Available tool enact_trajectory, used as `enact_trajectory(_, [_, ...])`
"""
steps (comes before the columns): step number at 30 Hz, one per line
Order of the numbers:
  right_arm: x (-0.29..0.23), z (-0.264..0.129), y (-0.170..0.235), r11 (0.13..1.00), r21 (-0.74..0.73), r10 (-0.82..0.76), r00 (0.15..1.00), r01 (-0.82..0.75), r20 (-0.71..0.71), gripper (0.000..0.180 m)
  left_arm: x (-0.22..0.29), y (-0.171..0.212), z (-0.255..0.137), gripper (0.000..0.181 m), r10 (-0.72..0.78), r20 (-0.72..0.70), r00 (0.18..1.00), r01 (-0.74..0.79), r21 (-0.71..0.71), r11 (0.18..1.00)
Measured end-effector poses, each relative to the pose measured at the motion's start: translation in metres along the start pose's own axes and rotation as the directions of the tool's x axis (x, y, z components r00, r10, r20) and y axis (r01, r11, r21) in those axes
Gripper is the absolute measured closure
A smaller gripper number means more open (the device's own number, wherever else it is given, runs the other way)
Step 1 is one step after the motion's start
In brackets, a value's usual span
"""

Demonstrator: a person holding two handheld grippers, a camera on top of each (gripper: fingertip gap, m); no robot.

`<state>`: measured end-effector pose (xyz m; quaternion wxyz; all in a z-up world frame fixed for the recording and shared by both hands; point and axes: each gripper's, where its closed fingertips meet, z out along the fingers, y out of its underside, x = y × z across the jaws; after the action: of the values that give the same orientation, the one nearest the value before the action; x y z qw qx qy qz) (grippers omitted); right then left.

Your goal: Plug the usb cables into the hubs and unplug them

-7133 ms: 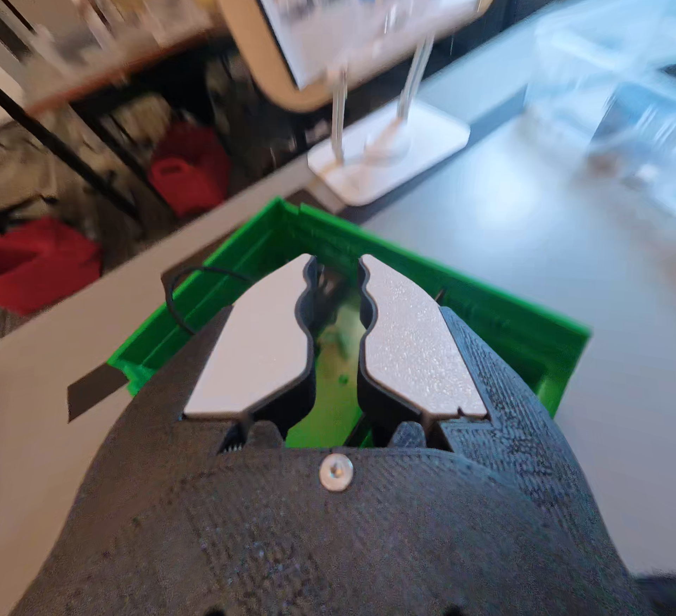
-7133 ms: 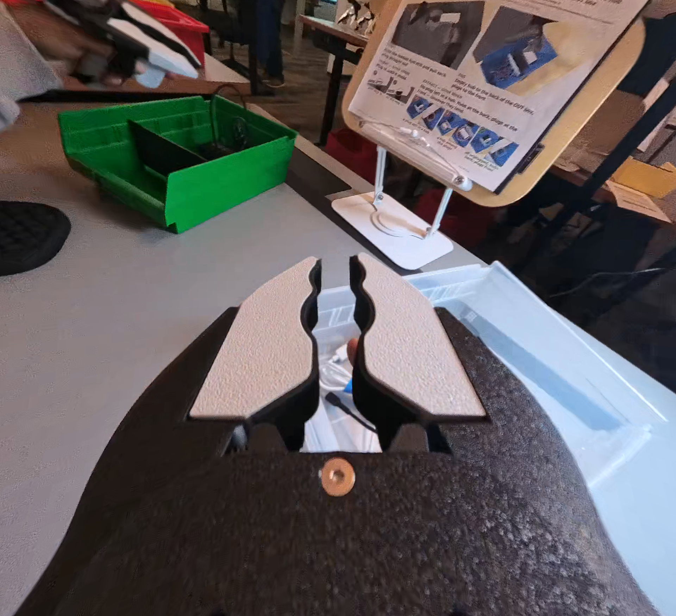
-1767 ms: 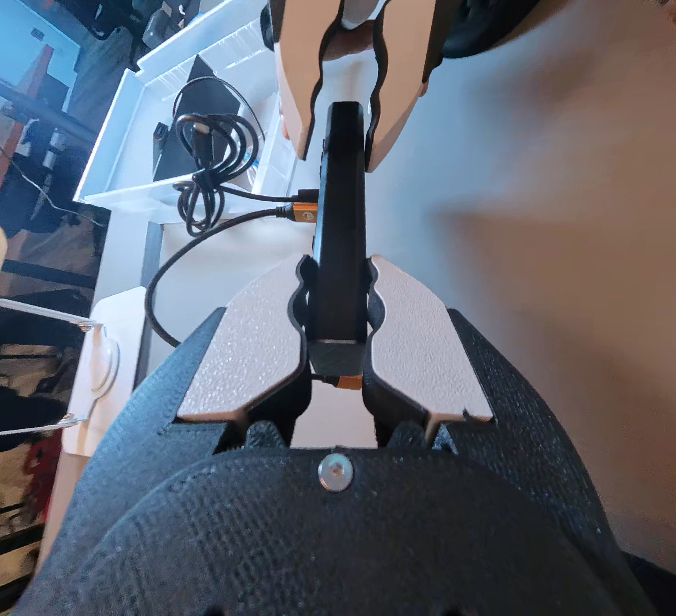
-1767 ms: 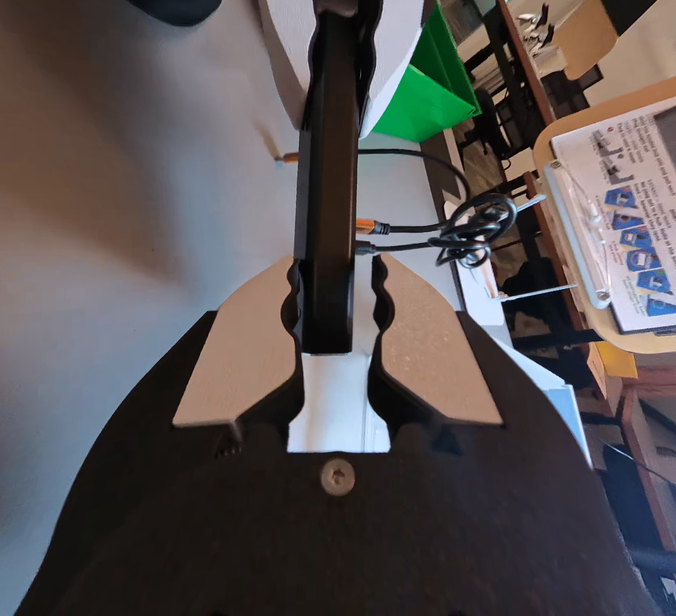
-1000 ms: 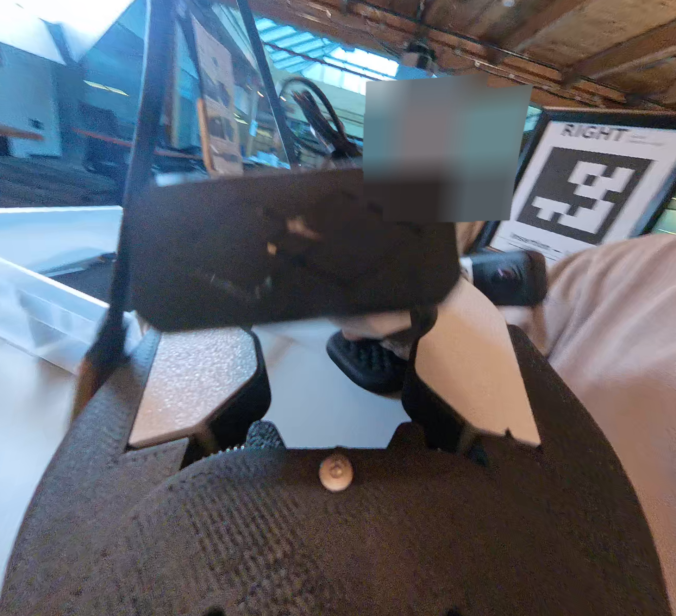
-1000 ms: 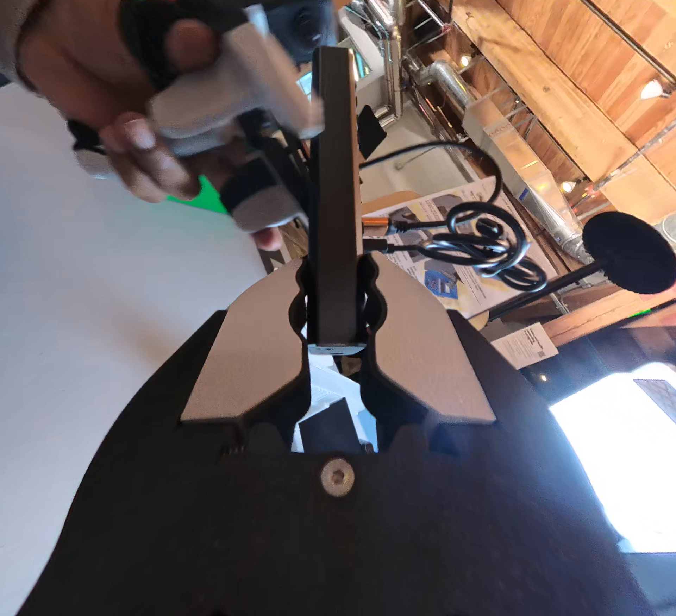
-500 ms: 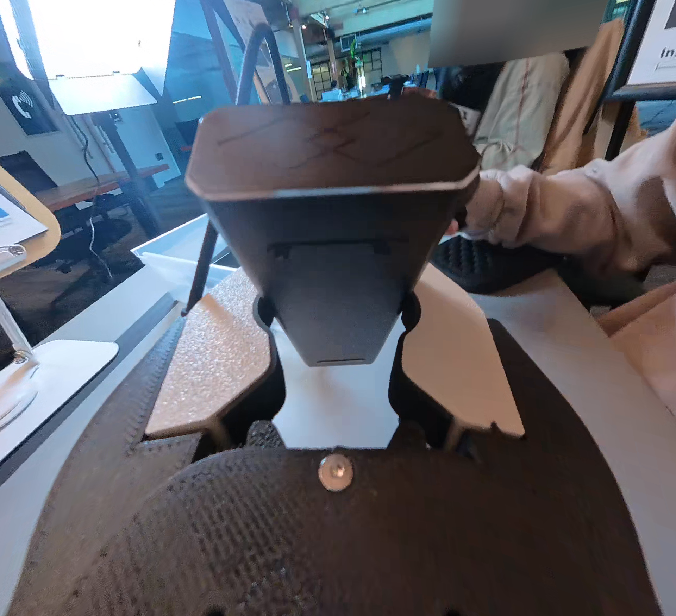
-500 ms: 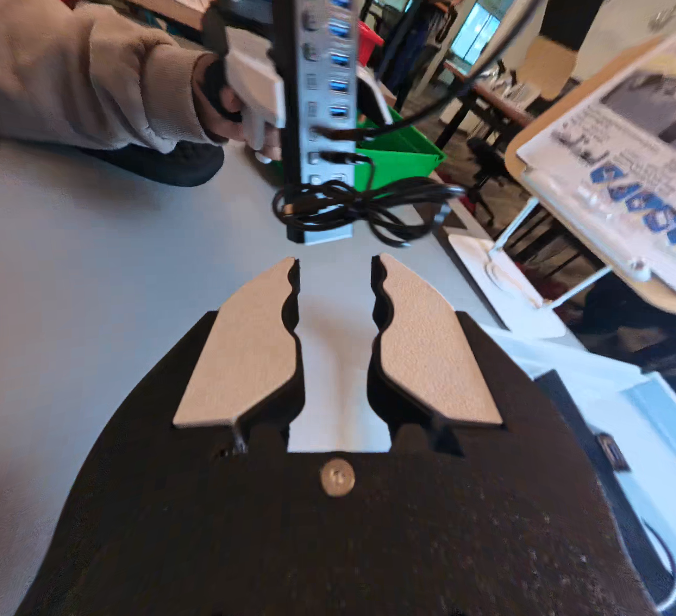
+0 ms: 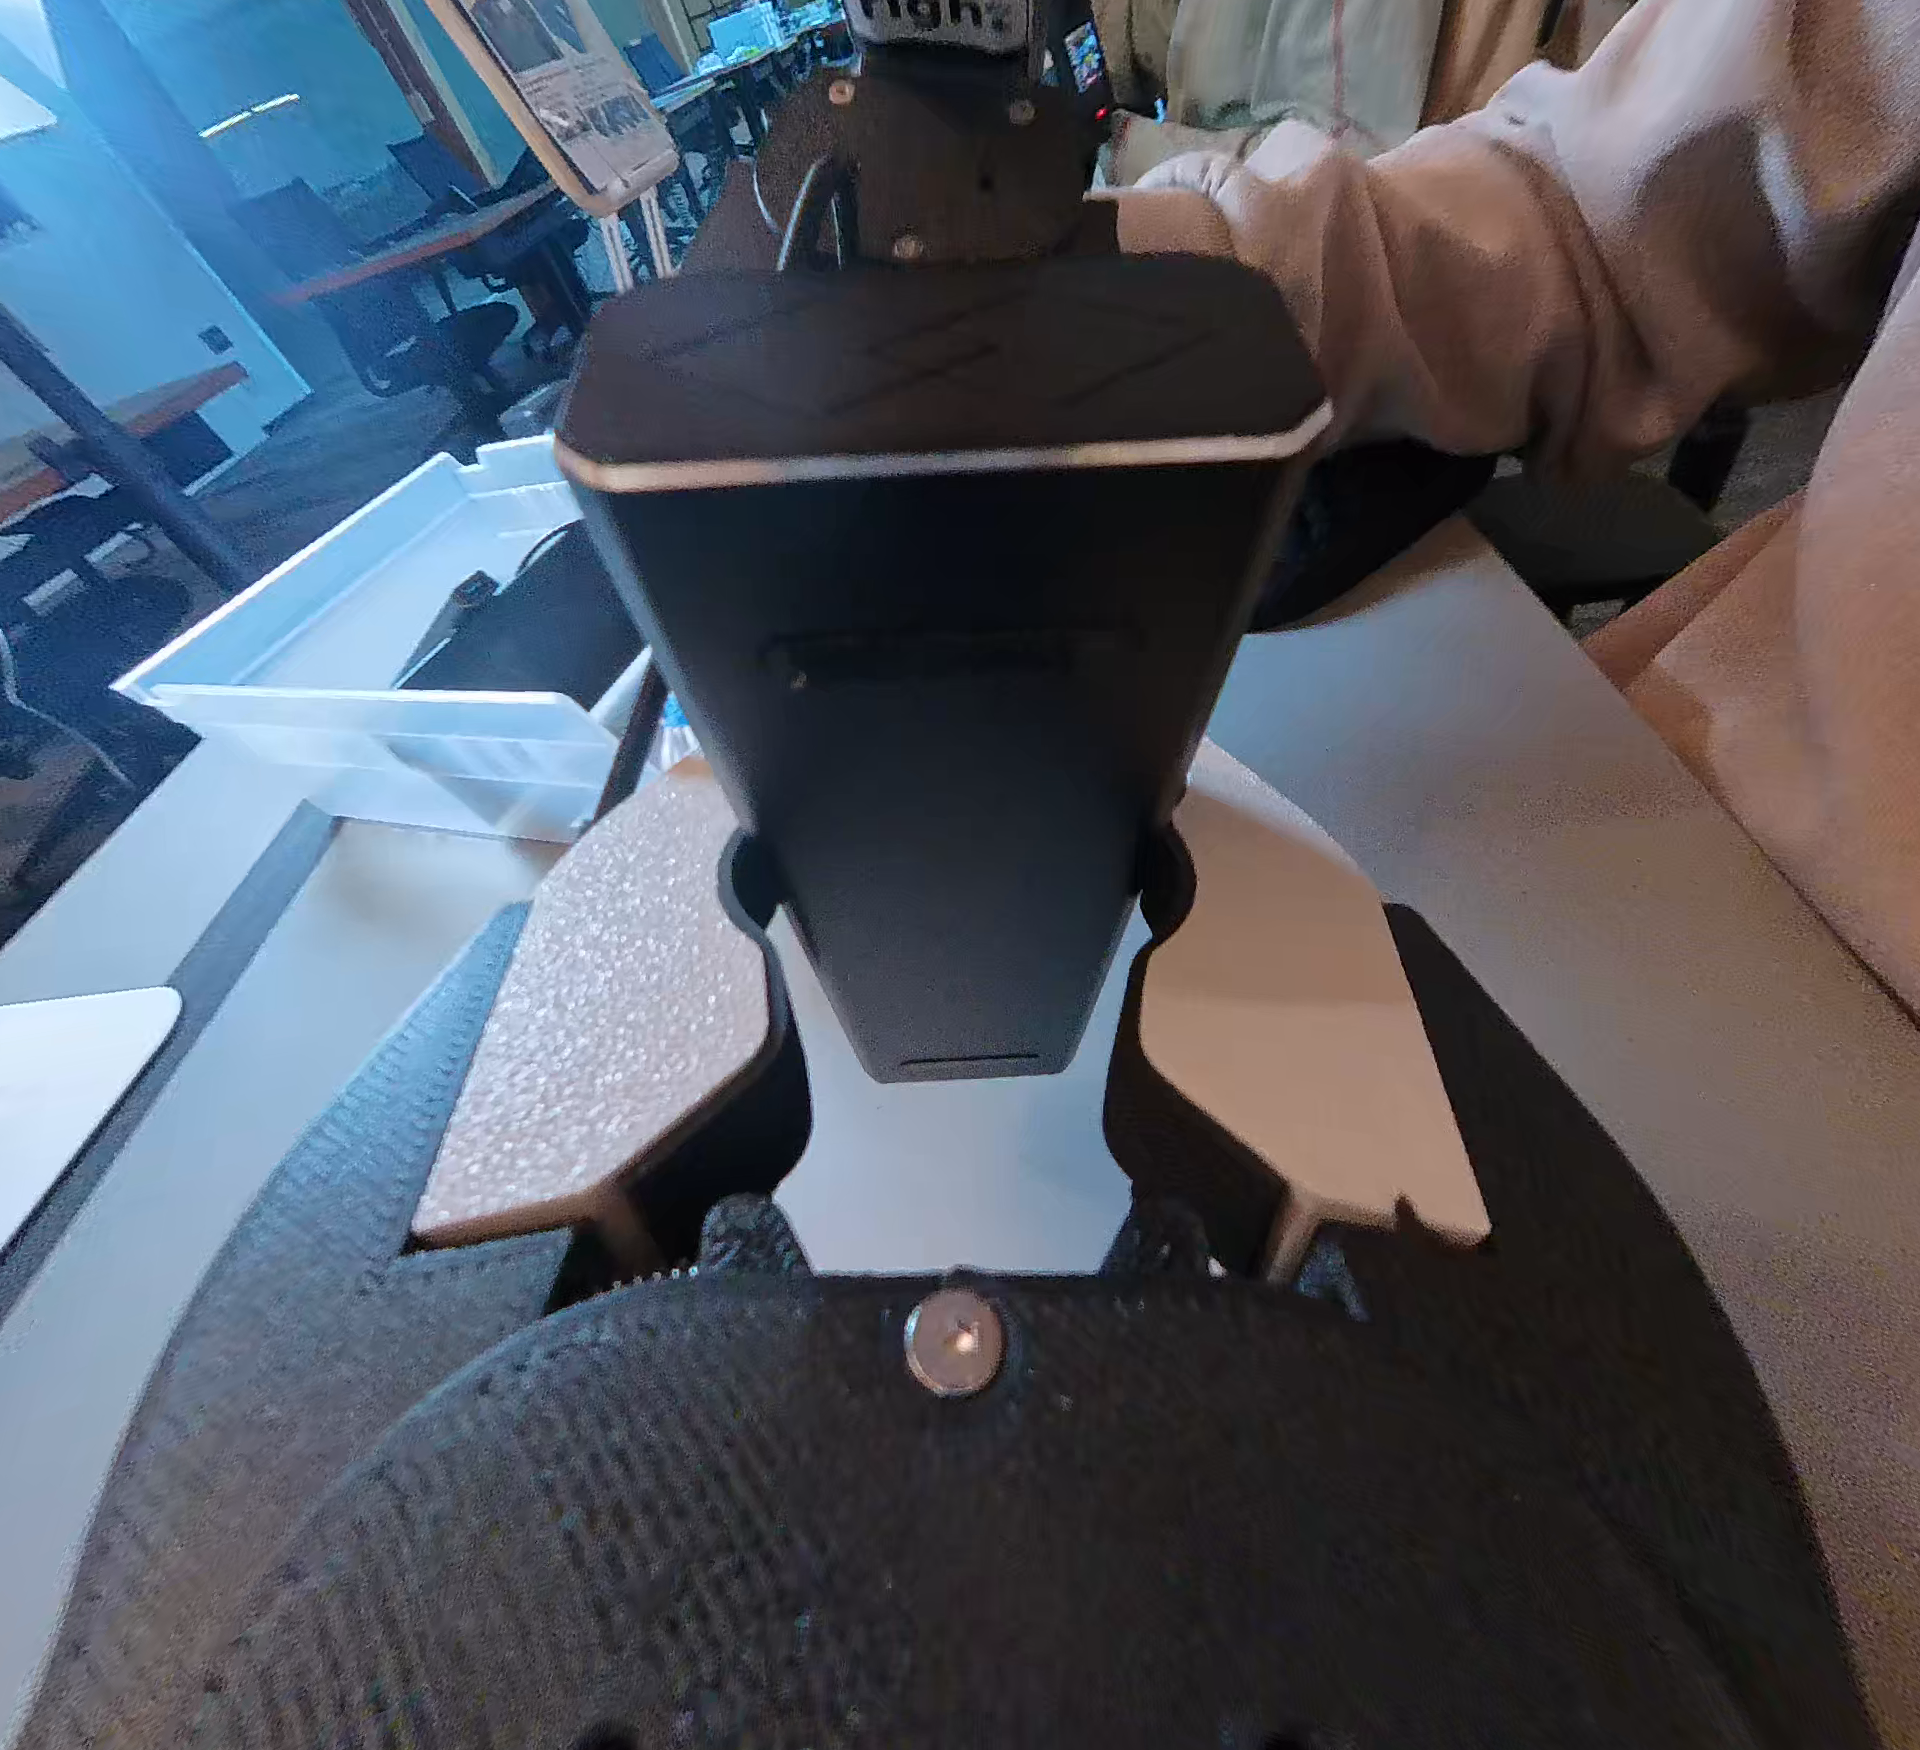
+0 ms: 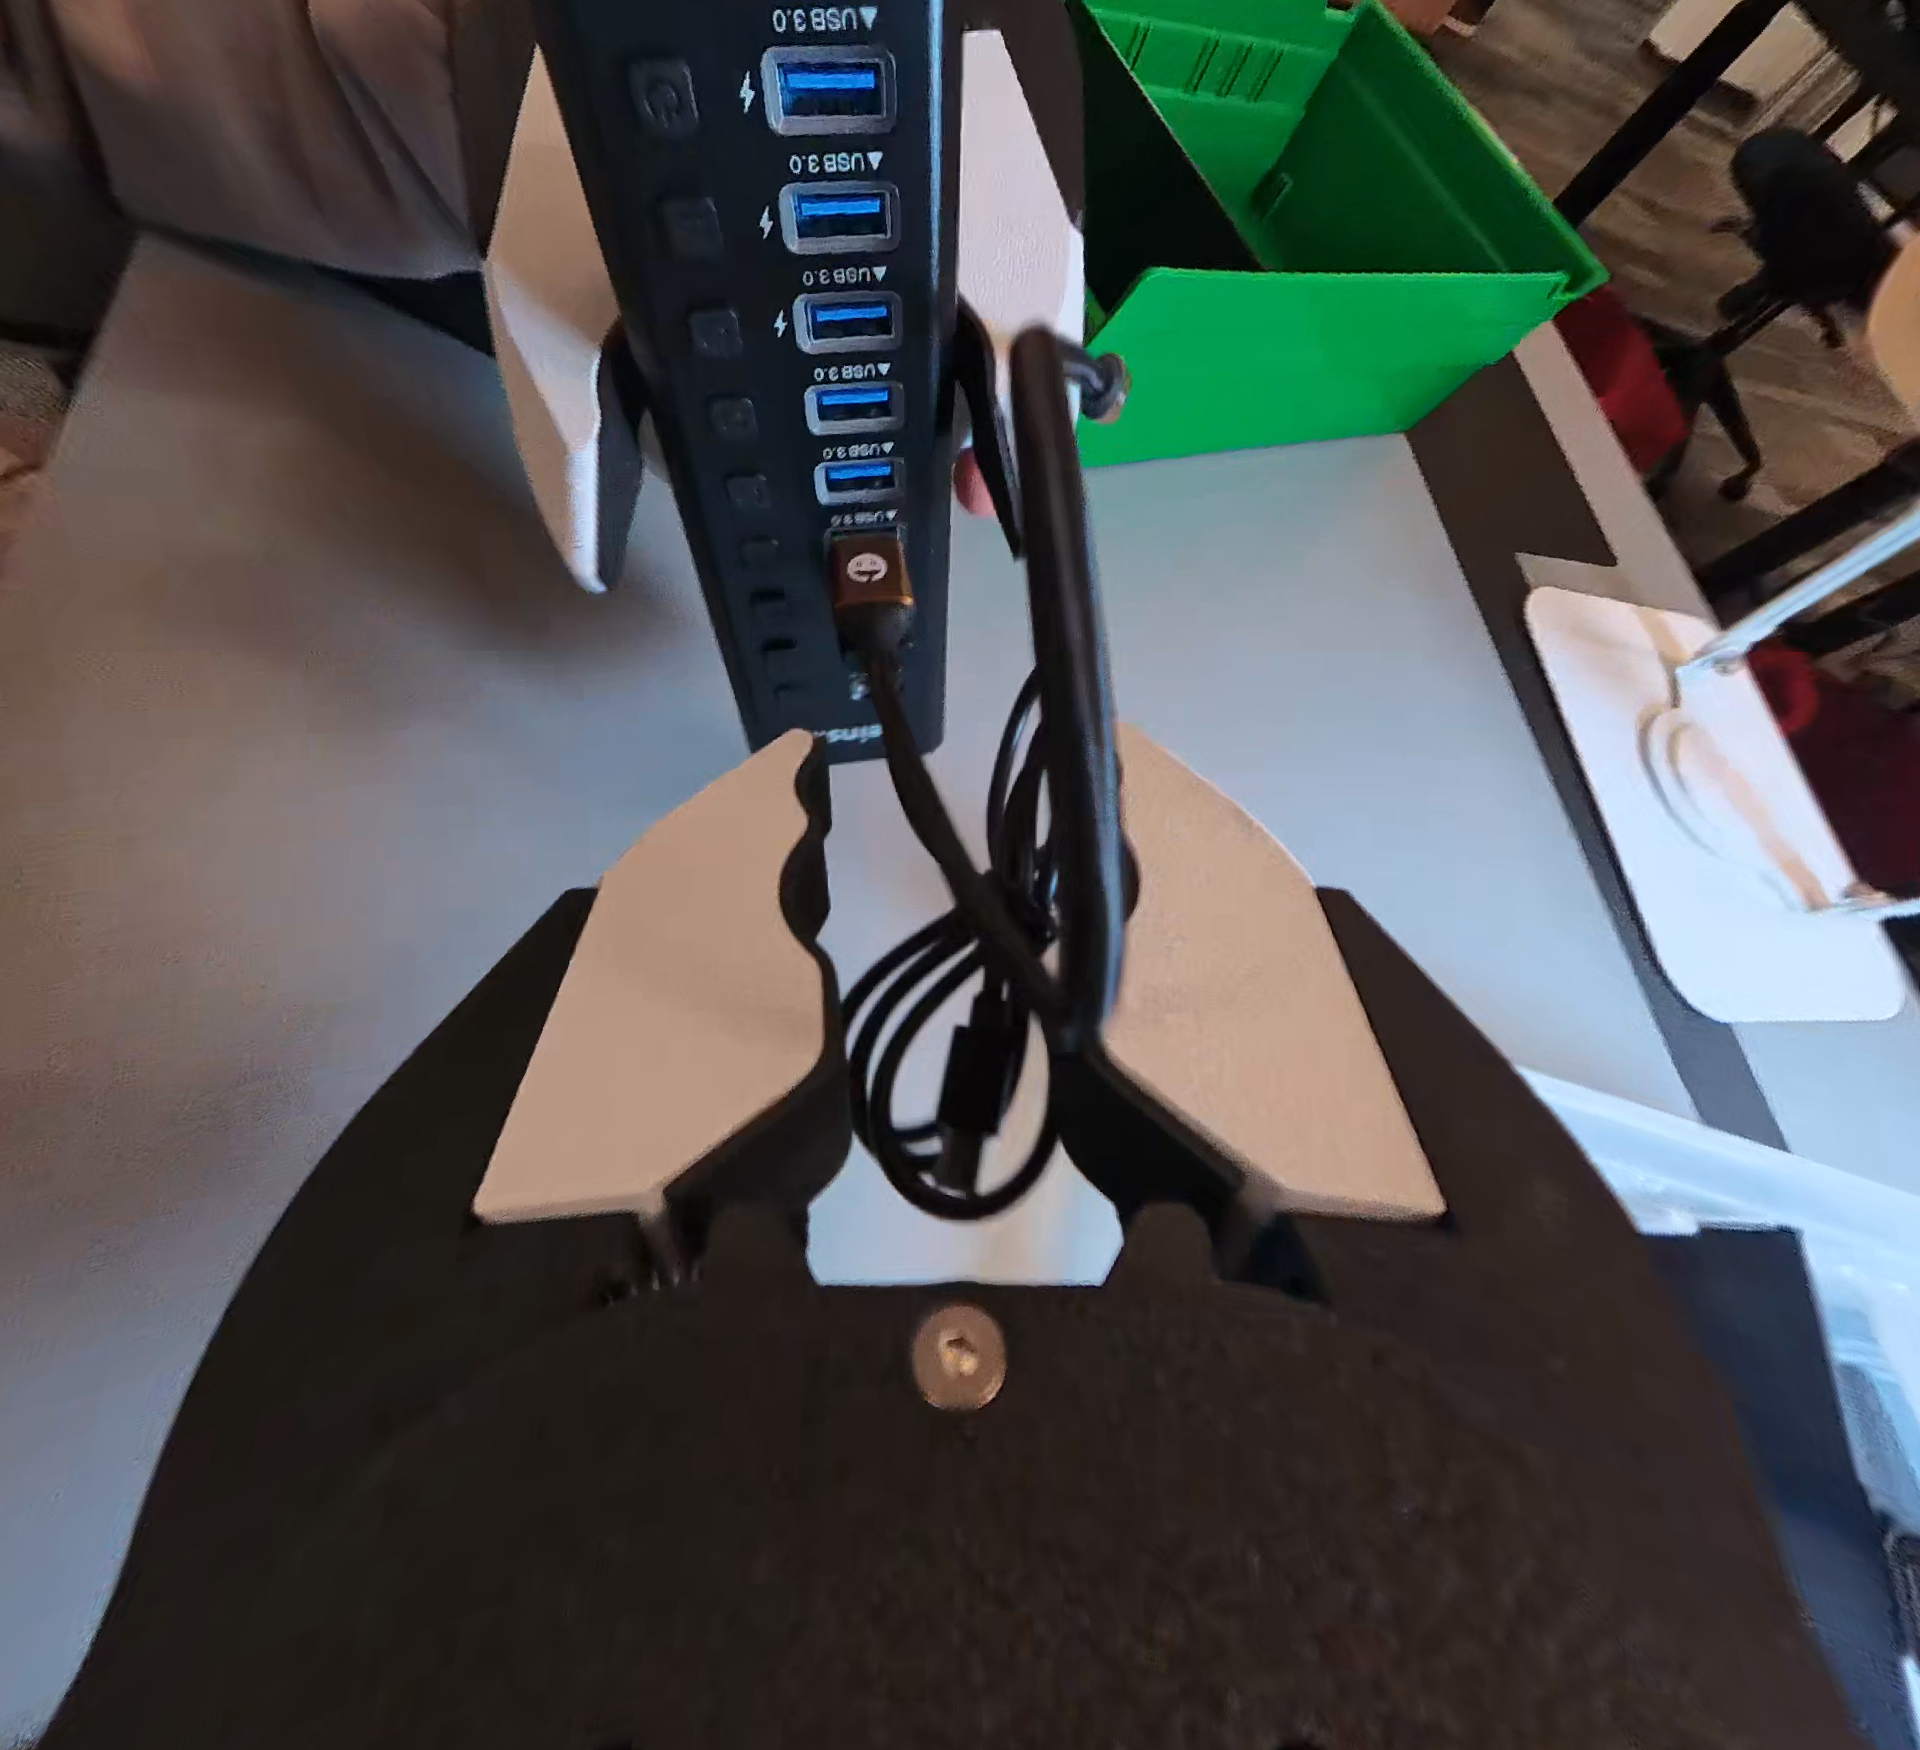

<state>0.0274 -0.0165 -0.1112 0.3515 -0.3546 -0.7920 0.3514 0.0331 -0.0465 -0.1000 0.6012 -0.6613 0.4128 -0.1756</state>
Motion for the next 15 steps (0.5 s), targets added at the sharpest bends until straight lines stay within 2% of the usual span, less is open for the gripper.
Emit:
enact_trajectory(3, [-0.008,0.010,0.000,1.000,0.019,-0.008,1.000,0.007,0.027,0.134,0.008,-0.005,0.002,0.110,-0.054,-0.048,0.997,0.056,0.046,0.997])
enact_trajectory(5, [-0.018,0.016,0.000,0.999,0.045,0.004,0.998,-0.007,0.066,0.142,0.011,-0.009,0.004,0.110,-0.071,-0.064,0.995,0.075,0.067,0.995])
enact_trajectory(12, [-0.034,0.022,-0.005,0.994,0.112,0.011,0.997,-0.020,0.082,0.163,0.016,-0.010,0.005,0.110,-0.089,-0.091,0.992,0.096,0.075,0.993])
enact_trajectory(15, [-0.037,0.023,-0.003,0.994,0.112,0.003,0.995,-0.014,0.098,0.164,0.020,-0.008,0.006,0.110,-0.067,-0.094,0.993,0.072,0.049,0.996])
